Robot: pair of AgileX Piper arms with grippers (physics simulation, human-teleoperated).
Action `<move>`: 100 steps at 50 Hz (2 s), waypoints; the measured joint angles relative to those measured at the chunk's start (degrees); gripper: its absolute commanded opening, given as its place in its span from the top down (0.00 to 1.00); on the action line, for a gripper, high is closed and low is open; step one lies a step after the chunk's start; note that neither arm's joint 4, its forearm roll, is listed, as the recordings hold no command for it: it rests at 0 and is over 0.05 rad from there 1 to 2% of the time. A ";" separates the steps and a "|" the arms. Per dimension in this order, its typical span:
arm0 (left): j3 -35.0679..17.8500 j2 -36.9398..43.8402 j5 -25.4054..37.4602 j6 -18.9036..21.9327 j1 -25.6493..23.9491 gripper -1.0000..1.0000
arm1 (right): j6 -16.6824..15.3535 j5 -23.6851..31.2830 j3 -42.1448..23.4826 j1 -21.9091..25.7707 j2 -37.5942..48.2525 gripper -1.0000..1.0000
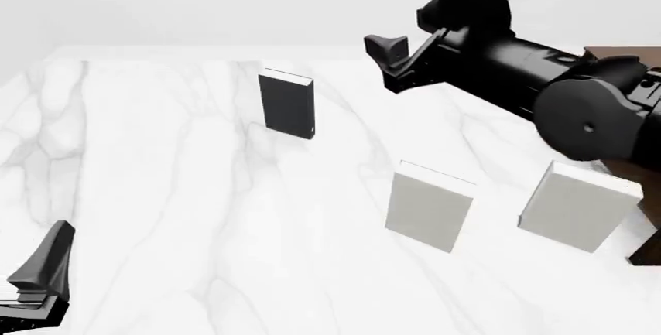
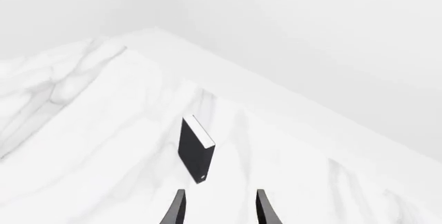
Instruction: Pick up the book on the left and place it on top of the shelf.
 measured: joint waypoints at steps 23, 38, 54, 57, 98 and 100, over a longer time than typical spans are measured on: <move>0.00 0.00 0.00 0.00 0.00 0.00 | 2.32 -5.53 -3.32 1.25 8.33 0.00; 0.00 0.00 0.00 0.00 0.00 0.00 | 3.14 -6.95 -5.13 1.68 11.85 0.00; 0.00 0.00 0.00 0.00 0.00 0.00 | 3.57 -7.63 -5.88 1.82 13.47 0.00; 0.00 0.00 0.00 0.00 0.00 0.00 | 3.75 -7.89 -6.11 1.86 14.11 0.00; 0.00 0.00 0.00 0.00 0.00 0.00 | 6.59 -10.76 -20.45 1.79 31.39 0.00; 0.00 0.00 0.00 0.00 0.00 0.00 | 6.69 -10.81 -20.80 1.76 31.86 0.00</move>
